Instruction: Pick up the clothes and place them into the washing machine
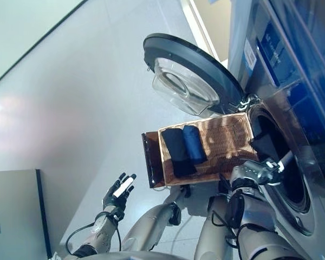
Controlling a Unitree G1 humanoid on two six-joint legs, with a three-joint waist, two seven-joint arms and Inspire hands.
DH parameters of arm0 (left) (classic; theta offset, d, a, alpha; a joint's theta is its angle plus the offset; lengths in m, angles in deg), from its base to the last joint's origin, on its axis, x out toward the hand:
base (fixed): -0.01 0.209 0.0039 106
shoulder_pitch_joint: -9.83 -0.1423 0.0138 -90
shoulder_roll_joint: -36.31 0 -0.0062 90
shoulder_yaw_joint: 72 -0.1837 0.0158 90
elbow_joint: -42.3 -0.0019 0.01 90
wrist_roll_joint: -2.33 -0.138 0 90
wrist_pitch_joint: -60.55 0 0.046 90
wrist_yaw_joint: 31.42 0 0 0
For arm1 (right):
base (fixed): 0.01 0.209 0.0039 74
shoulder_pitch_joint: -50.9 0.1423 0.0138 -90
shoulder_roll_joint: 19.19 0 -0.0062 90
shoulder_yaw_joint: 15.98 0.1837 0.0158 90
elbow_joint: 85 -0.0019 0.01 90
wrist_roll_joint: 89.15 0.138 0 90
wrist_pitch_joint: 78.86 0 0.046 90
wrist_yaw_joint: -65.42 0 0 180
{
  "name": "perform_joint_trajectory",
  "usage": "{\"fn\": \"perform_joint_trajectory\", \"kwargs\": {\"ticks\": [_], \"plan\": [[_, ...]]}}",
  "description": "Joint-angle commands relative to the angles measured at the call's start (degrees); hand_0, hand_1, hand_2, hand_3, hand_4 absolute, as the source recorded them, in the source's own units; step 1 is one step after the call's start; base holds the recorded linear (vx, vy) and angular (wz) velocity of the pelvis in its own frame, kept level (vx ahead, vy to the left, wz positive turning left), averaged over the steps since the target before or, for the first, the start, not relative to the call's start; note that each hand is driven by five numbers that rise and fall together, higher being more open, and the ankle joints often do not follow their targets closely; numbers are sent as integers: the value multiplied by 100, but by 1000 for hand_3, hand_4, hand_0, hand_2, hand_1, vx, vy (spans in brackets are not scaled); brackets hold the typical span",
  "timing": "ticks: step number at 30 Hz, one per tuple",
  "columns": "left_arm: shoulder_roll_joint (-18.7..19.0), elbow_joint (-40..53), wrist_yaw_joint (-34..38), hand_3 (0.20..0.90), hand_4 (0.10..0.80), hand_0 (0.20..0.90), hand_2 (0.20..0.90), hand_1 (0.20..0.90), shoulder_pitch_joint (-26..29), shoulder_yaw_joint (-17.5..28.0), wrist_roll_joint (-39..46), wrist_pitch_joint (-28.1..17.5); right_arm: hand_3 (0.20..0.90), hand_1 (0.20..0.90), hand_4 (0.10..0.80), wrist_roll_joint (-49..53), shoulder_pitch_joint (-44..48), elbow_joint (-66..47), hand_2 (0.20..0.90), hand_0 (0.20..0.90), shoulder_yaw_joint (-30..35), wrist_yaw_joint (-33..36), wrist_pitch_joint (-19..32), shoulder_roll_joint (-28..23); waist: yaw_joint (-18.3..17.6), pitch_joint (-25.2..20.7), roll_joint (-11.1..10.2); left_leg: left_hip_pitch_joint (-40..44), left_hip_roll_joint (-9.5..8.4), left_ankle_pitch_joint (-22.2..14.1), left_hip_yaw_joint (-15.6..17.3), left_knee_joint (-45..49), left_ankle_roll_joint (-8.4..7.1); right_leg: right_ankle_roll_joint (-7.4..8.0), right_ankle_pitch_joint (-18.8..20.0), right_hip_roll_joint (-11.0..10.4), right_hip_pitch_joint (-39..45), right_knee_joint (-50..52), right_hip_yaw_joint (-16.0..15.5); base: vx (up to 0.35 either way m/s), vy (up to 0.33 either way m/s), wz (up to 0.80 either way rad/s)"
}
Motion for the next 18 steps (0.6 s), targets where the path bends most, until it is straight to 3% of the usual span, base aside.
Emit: {"fn": "perform_joint_trajectory", "kwargs": {"ticks": [1,2,4,5,6,7,8,9,11,18], "plan": [[72,-205,-20,900,800,900,900,900,36,-15,-86,-345,200,200,300,-1150,578,-645,200,200,-202,359,490,-1193,1,-96,179,47,-203,-816,6,536,-444,245,853,-300,915,-1893,39,-22,23,-10],[159,-130,-27,900,800,900,900,900,-4,16,-155,-390,200,200,300,-1483,740,-811,200,200,-260,529,474,-1584,18,-111,201,29,-212,-816,18,536,-446,254,854,-312,887,-1889,62,-22,10,-11],[208,-88,-28,900,800,900,900,900,-24,38,-199,-402,200,200,300,-1769,911,-889,200,200,-384,709,440,-1902,63,-129,236,8,-215,-814,30,536,-448,258,854,-321,849,-1882,87,-26,5,-13],[311,-74,-24,900,800,900,900,900,-55,67,-233,-427,200,200,300,-1920,1178,-986,200,200,-569,749,391,-2294,105,-153,249,-9,-217,-806,37,532,-454,261,856,-326,801,-1865,95,-52,5,-12],[471,6,-23,900,800,900,900,900,-89,71,-279,-447,200,200,300,-2017,1791,-884,200,200,-1128,678,229,-3102,182,-182,260,-50,-220,-793,68,516,-467,260,869,-337,660,-1789,133,-42,11,-5],[507,21,-9,900,800,900,900,900,-111,78,-266,-442,900,900,800,-2019,2126,-732,900,900,-1469,663,167,-3328,212,-189,256,-75,-215,-782,99,510,-473,257,876,-327,578,-1737,159,-32,6,6],[477,27,-9,900,800,900,900,900,-106,92,-262,-439,900,900,800,-2007,2228,-672,900,900,-1555,658,162,-3359,210,-184,276,-88,-213,-780,115,508,-474,257,874,-324,550,-1723,177,0,0,0],[563,-1,21,900,800,900,900,900,-76,107,-282,-401,900,900,800,-1893,2634,-375,900,900,-2055,388,-165,-3692,206,-157,262,-129,-196,-769,192,494,-487,252,898,-303,402,-1644,254,-10,8,-12],[536,-35,4,900,800,900,900,900,-66,129,-234,-367,900,900,800,-1868,2928,-133,900,900,-2380,209,-364,-3616,213,-157,269,-178,-173,-764,263,496,-490,248,921,-276,290,-1605,315,2,7,-29],[380,-98,-29,900,800,900,900,900,-56,96,-67,-338,900,900,800,-1787,2757,51,900,900,-2299,59,-480,-3135,207,-203,323,-228,-142,-752,326,478,-489,234,932,-240,248,-1627,359,15,-1,-13]]}}
